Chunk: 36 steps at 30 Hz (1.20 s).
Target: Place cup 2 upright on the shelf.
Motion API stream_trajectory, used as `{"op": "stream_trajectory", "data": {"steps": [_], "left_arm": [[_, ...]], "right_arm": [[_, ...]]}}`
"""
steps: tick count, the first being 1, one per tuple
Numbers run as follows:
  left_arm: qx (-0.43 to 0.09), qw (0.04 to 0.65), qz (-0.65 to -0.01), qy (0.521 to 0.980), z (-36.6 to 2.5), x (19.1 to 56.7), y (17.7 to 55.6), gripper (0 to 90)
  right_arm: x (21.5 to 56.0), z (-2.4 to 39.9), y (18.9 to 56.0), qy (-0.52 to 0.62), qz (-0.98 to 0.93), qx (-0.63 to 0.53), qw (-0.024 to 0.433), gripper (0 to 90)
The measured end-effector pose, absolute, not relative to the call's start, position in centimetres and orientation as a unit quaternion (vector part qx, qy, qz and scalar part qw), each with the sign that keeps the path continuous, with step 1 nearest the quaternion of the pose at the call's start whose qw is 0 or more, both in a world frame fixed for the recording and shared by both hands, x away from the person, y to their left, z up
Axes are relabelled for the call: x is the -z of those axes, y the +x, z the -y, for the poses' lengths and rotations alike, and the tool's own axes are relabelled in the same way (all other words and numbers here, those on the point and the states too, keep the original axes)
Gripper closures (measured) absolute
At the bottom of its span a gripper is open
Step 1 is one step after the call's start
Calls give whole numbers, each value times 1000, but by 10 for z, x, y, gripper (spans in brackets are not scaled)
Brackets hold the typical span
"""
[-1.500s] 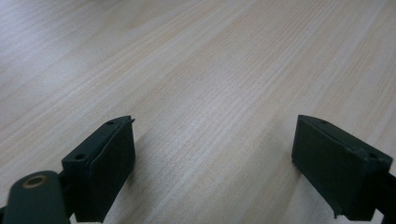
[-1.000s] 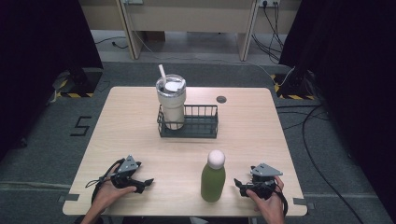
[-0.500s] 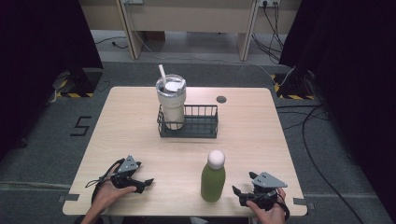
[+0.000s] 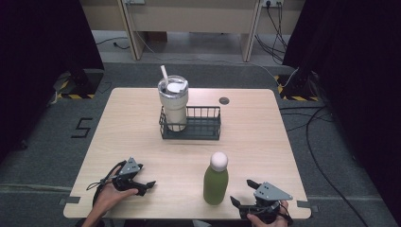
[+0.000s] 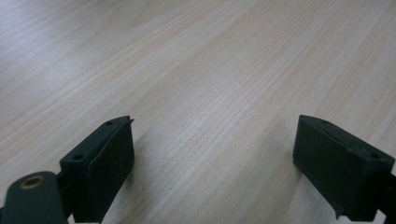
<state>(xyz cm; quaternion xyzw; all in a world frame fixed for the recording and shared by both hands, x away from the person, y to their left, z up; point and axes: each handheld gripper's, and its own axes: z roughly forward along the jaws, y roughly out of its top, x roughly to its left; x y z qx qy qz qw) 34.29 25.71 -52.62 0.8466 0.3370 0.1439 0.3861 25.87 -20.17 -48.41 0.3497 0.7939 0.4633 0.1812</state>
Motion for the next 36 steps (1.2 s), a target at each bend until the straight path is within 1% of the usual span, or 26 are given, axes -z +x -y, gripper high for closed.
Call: {"op": "stream_trajectory", "data": {"steps": [7, 22, 36], "left_arm": [[-144, 386, -337, 847, -257, 526, 343, 119], [-144, 386, -337, 847, -257, 526, 343, 119], [-144, 386, -337, 847, -257, 526, 343, 119]], "right_arm": [[479, 194, 253, 330, -796, -475, 180, 165], [479, 167, 252, 293, -795, -507, 156, 154], [475, 154, 259, 278, -790, -517, 175, 152]]}}
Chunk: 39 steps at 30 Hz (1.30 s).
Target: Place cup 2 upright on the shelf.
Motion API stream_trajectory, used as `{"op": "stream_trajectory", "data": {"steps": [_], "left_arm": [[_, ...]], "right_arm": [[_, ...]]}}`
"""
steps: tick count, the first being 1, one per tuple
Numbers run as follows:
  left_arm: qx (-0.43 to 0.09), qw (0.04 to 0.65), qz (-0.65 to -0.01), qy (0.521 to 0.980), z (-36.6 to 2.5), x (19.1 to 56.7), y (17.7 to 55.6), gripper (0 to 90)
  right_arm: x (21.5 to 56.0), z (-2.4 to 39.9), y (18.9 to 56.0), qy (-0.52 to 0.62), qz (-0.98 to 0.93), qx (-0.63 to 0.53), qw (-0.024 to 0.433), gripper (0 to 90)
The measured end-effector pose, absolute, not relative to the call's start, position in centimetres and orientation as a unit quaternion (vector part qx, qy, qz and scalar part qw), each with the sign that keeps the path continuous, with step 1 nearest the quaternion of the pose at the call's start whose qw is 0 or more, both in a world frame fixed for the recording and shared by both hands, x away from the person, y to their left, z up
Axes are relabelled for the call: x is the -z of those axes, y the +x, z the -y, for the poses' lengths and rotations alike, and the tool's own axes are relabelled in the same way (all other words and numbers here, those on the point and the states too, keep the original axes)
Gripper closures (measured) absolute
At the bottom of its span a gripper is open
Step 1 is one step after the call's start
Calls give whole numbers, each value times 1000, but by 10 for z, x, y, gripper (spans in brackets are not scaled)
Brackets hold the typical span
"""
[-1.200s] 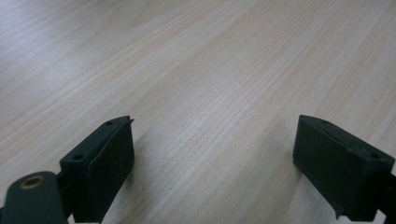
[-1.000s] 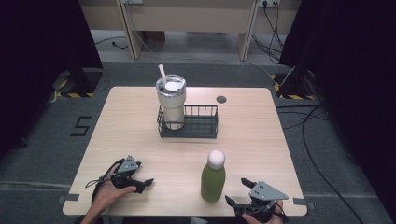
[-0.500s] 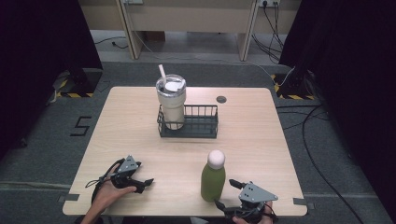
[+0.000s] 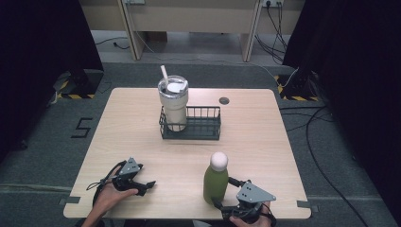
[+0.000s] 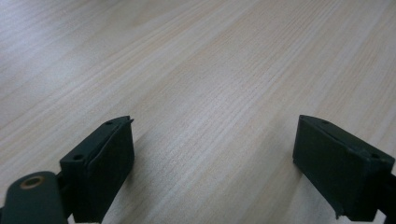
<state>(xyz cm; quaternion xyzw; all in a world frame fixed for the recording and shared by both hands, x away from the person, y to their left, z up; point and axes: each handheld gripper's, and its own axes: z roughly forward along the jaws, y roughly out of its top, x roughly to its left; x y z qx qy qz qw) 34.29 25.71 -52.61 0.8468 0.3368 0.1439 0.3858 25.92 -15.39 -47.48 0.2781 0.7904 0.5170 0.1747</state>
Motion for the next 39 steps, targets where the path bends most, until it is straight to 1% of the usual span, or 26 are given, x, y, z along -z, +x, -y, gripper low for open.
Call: {"op": "stream_trajectory", "data": {"steps": [7, 14, 27, 30, 33, 39], "left_arm": [[-144, 386, -337, 847, -257, 526, 343, 119], [-144, 386, -337, 847, -257, 526, 343, 119], [-143, 386, -337, 847, -257, 526, 343, 119], [-143, 386, -337, 847, -257, 526, 343, 119], [-143, 386, -337, 847, -257, 526, 343, 119], [-143, 386, -337, 847, -257, 526, 343, 119]], "right_arm": [[471, 141, 269, 261, -791, -523, 181, 150], [474, 138, 274, 261, -787, -528, 184, 154], [490, 133, 281, 261, -785, -535, 170, 184], [492, 133, 280, 259, -781, -540, 176, 202], [492, 133, 281, 259, -779, -544, 176, 204], [492, 130, 278, 252, -777, -543, 193, 209]]}}
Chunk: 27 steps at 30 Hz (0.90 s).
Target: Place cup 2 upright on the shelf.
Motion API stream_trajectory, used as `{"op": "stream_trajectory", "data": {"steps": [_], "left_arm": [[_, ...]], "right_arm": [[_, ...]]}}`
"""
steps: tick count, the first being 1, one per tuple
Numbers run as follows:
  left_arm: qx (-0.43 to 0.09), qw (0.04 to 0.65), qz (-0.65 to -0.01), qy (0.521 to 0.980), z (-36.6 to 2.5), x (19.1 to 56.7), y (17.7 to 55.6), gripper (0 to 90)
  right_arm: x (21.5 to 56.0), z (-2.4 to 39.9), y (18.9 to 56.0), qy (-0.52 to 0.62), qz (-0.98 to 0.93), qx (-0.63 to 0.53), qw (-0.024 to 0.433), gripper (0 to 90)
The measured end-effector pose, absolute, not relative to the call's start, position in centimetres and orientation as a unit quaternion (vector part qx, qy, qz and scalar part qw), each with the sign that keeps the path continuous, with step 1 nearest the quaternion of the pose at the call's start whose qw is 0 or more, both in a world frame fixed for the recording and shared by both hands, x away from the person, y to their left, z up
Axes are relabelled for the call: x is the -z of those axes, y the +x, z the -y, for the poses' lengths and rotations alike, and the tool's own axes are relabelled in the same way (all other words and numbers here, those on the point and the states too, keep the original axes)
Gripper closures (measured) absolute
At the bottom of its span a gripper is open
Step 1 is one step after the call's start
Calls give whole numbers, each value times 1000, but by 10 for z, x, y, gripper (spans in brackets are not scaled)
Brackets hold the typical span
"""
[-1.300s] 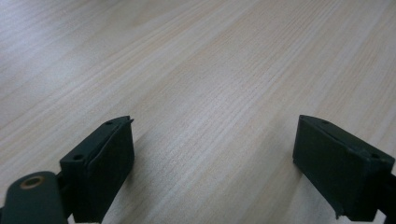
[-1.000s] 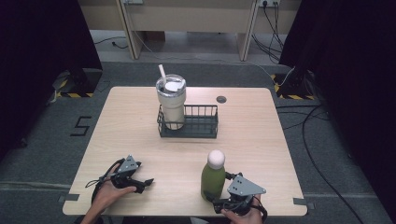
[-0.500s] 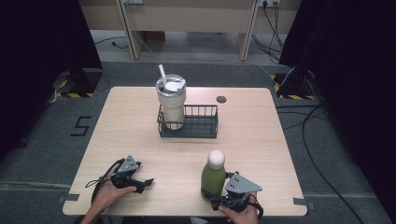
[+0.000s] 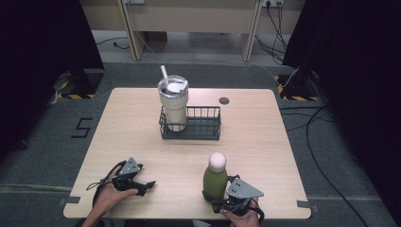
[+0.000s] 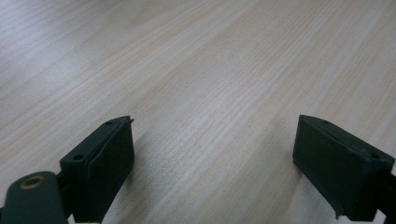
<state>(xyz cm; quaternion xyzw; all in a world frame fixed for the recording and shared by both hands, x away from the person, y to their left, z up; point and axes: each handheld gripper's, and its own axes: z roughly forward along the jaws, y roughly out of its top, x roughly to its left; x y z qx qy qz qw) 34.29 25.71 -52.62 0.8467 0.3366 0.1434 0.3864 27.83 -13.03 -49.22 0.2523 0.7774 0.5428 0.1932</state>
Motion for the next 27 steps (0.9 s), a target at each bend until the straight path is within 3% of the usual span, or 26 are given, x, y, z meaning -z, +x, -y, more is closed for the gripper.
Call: {"op": "stream_trajectory", "data": {"steps": [4, 27], "left_arm": [[-144, 386, -337, 847, -257, 526, 343, 119], [-144, 386, -337, 847, -257, 526, 343, 119]], "right_arm": [[488, 129, 279, 249, -777, -537, 214, 210], [468, 130, 314, 254, -769, -538, 231, 211]]}}
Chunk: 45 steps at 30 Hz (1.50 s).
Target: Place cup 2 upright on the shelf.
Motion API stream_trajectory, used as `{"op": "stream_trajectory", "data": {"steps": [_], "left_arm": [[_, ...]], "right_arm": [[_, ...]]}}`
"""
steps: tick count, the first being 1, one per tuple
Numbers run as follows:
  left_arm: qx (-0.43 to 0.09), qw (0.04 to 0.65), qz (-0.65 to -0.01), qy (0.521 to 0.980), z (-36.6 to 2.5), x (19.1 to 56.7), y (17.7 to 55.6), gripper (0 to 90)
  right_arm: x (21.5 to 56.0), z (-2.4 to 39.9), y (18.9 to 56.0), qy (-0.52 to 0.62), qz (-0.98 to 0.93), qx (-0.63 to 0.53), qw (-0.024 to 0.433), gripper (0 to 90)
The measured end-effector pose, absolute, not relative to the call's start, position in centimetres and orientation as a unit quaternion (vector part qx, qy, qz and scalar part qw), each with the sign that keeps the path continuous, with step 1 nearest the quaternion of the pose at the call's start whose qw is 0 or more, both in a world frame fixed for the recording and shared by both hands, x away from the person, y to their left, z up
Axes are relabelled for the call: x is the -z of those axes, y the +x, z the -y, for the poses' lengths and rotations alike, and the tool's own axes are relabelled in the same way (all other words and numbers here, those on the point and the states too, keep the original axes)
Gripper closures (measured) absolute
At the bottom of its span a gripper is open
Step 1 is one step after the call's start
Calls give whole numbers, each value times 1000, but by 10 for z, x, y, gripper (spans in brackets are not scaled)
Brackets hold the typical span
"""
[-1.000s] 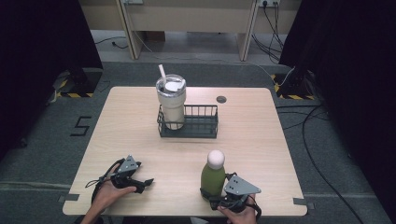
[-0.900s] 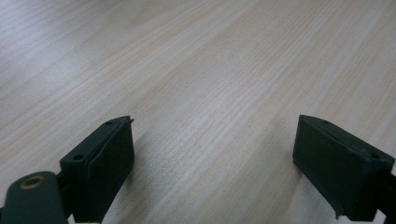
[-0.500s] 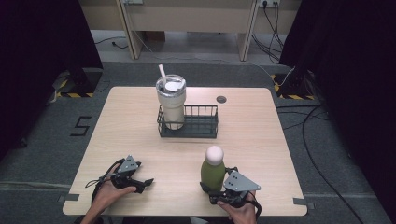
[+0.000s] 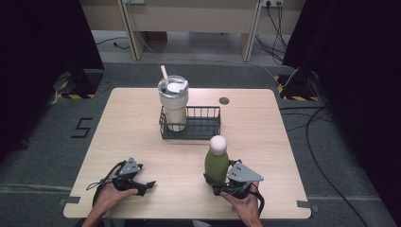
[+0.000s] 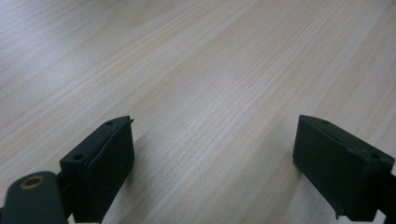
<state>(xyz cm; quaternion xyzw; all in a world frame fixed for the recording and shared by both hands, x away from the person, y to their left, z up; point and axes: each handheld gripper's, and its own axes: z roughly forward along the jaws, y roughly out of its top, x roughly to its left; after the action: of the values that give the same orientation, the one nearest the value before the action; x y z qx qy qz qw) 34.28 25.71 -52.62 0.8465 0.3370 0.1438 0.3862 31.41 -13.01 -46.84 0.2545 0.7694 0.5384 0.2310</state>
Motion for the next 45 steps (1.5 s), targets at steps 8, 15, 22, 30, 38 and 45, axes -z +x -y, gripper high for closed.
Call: {"op": "stream_trajectory", "data": {"steps": [8, 15, 22, 30, 38, 45], "left_arm": [[-144, 386, -337, 847, -257, 526, 343, 119], [-144, 386, -337, 846, -257, 526, 343, 119], [-143, 387, -337, 846, -257, 526, 343, 121], [-143, 386, -337, 847, -257, 526, 343, 120], [-143, 386, -337, 846, -257, 526, 343, 120], [-143, 386, -338, 846, -257, 526, 343, 120]], "right_arm": [[461, 131, 326, 258, -767, -537, 238, 211], [452, 132, 339, 261, -766, -536, 240, 211], [444, 132, 354, 267, -762, -537, 242, 211], [434, 130, 371, 268, -756, -542, 249, 211], [422, 132, 385, 273, -752, -544, 254, 211], [413, 131, 395, 276, -750, -544, 255, 211]]}}
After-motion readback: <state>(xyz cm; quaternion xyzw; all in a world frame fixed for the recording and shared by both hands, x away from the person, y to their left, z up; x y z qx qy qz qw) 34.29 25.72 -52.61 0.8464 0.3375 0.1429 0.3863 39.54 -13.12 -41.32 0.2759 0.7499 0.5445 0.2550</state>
